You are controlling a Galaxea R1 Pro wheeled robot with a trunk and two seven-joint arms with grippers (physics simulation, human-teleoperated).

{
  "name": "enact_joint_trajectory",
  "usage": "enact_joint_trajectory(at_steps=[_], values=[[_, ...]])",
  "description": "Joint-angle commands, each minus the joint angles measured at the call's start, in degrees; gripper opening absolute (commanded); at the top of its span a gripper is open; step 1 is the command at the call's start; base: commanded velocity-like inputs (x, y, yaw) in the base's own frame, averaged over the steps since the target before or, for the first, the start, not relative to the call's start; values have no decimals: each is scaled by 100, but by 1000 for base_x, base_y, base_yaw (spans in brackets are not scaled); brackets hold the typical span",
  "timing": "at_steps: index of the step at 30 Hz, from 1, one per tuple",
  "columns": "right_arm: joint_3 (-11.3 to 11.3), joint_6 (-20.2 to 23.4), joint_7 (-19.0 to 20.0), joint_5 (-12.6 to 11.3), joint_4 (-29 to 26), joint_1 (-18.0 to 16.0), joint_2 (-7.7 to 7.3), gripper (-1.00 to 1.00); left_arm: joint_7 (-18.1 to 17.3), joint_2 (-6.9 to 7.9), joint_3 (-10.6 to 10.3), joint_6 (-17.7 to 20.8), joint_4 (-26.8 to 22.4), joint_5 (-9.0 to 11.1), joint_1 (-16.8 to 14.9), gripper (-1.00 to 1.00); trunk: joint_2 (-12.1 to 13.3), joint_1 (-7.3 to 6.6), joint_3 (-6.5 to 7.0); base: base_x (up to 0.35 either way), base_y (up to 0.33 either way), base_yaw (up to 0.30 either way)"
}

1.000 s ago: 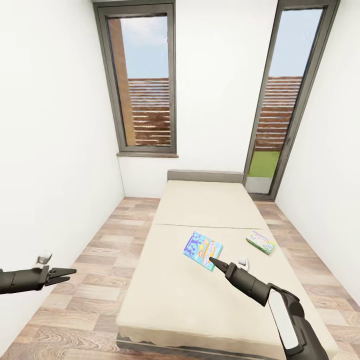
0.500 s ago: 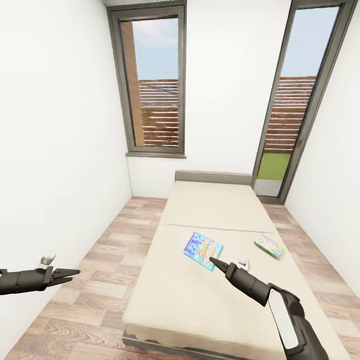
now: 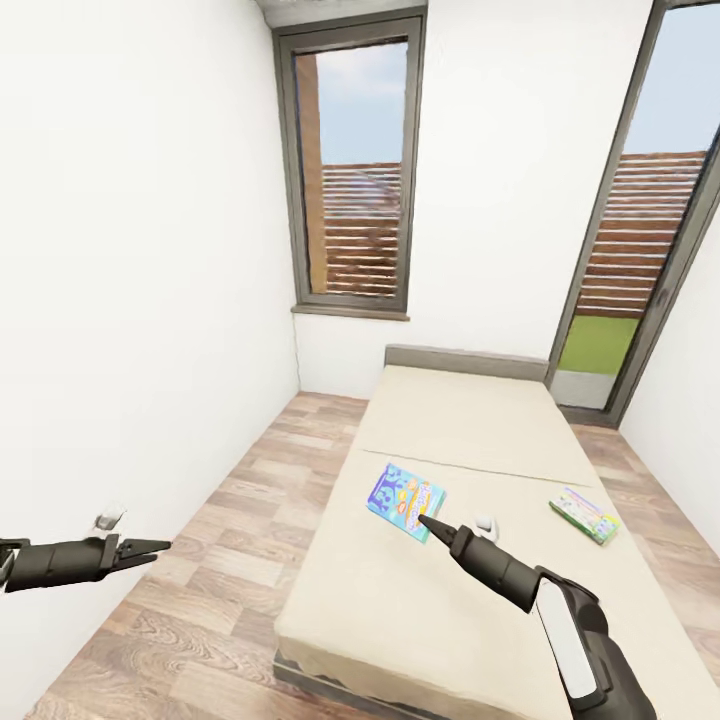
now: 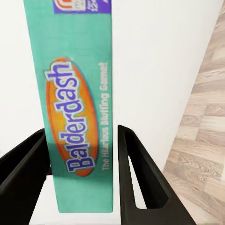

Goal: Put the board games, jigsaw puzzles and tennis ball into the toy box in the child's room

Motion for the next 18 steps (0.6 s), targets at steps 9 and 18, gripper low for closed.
enact_joint_trajectory(at_steps=[9, 18], values=[[-1, 37, -6, -20, -8, -6, 8, -100, 18, -86, -2, -223, 2, -2, -6, 100, -14, 4, 22, 0, -53, 266], [-1, 37, -14, -20, -6, -6, 7, -100, 28, -90, 4, -234, 2, -2, -6, 100, -14, 4, 57, 0, -271, 267]])
